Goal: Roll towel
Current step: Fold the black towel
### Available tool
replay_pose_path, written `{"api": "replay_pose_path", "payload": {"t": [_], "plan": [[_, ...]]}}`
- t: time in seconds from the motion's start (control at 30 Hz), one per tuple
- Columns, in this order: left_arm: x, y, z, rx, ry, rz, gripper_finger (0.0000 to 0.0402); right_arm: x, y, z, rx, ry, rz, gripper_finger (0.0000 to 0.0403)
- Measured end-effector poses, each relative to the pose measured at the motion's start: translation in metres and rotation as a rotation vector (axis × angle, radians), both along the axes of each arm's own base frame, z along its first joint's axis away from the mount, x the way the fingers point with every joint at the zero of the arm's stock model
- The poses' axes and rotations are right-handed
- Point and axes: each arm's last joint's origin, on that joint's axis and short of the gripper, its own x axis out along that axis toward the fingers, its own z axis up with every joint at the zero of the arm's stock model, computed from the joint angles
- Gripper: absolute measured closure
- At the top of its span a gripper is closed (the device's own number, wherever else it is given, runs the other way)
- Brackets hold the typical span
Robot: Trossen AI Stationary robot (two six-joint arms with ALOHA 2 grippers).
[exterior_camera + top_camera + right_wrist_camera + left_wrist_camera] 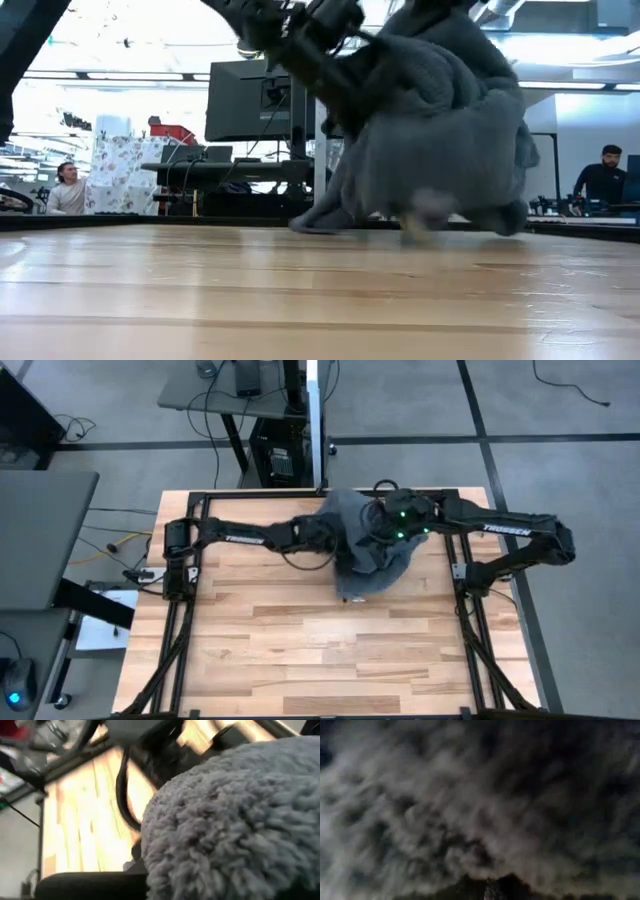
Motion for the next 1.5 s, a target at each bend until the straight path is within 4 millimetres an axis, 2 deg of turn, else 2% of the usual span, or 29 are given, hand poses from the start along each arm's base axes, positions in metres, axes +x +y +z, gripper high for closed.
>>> {"api": "replay_pose_path", "payload": {"t": [0.13,0.27,0.43,0.5,0.57,0.67,0.73,0.9,1.07,1.23,1.37,1.5], "plan": [[-0.017,-0.012,0.032,-0.052,0.276,-0.013,0.0361,0.002,0.016,-0.004,-0.041,0.035,0.063,0.0399],[-0.042,-0.03,0.062,-0.105,0.478,-0.01,0.0361,0.017,0.036,-0.018,-0.079,0.094,0.151,0.0399],[-0.079,-0.057,0.109,-0.151,0.474,0.013,0.0361,0.031,0.055,-0.036,-0.093,0.162,0.213,0.0399],[-0.094,-0.071,0.116,-0.177,0.456,0.024,0.0361,0.033,0.058,-0.04,-0.098,0.181,0.22,0.0399],[-0.105,-0.085,0.113,-0.203,0.437,0.051,0.0361,0.034,0.059,-0.041,-0.088,0.183,0.208,0.0399],[-0.113,-0.107,0.093,-0.247,0.359,0.109,0.0361,0.034,0.057,-0.041,-0.063,0.181,0.174,0.0399],[-0.112,-0.123,0.067,-0.301,0.285,0.127,0.0361,0.034,0.054,-0.041,-0.046,0.182,0.149,0.0399],[-0.104,-0.154,-0.03,-0.406,0.145,0.171,0.0361,0.034,0.048,-0.041,-0.013,0.181,0.096,0.0399],[-0.1,-0.151,-0.113,-0.384,0.187,0.245,0.0361,0.035,0.049,-0.041,0.036,0.179,0.049,0.0399],[-0.062,-0.133,-0.135,-0.359,0.074,0.208,0.0362,0.043,0.057,-0.038,0.124,0.065,-0.003,0.0399],[-0.026,-0.11,-0.131,-0.308,-0.006,0.111,0.0362,0.054,0.076,-0.022,0.17,-0.142,0.057,0.0399],[-0.004,-0.082,-0.116,-0.282,0.051,-0.011,0.0362,0.053,0.096,-0.019,0.194,-0.169,0.116,0.0399]]}}
